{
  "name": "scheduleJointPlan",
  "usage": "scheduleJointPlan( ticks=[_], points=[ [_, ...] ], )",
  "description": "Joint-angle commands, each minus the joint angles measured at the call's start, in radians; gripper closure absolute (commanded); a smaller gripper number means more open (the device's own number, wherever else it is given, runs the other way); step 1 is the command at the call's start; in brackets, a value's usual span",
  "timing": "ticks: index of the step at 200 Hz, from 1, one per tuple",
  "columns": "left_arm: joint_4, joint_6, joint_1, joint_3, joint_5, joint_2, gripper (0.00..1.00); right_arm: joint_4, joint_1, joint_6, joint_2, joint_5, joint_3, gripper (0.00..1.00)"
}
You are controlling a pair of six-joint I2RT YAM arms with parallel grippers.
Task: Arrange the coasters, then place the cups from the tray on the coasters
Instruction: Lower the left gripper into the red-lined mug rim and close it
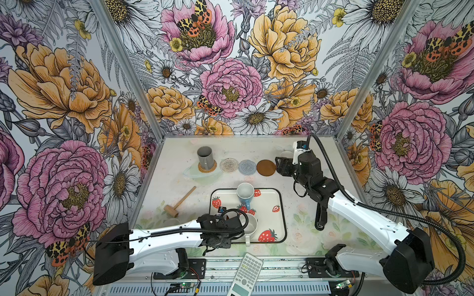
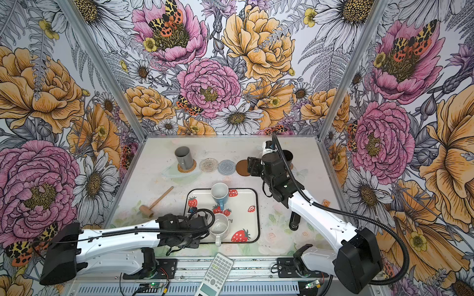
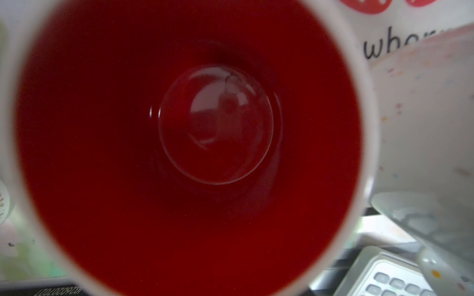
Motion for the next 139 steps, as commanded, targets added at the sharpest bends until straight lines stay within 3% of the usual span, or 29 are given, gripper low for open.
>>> scheduleJointPlan(
  ticks=[1,54,139],
  points=[
    [0.035,-0.012,0.003,-0.008,-0.040,0.009,0.62,0.020,-0.007,0.013,0.013,-0.007,0.022,0.30],
    [0.035,-0.036,0.025,-0.017,-0.076,-0.018,0.68,0.021,-0.008,0.011,0.016,-0.009,0.022,0.30],
    [0.050,-0.081,0.036,-0.031,-0.134,-0.084,0.67,0.021,-0.020,0.012,0.033,-0.021,0.024,0.30]
  ],
)
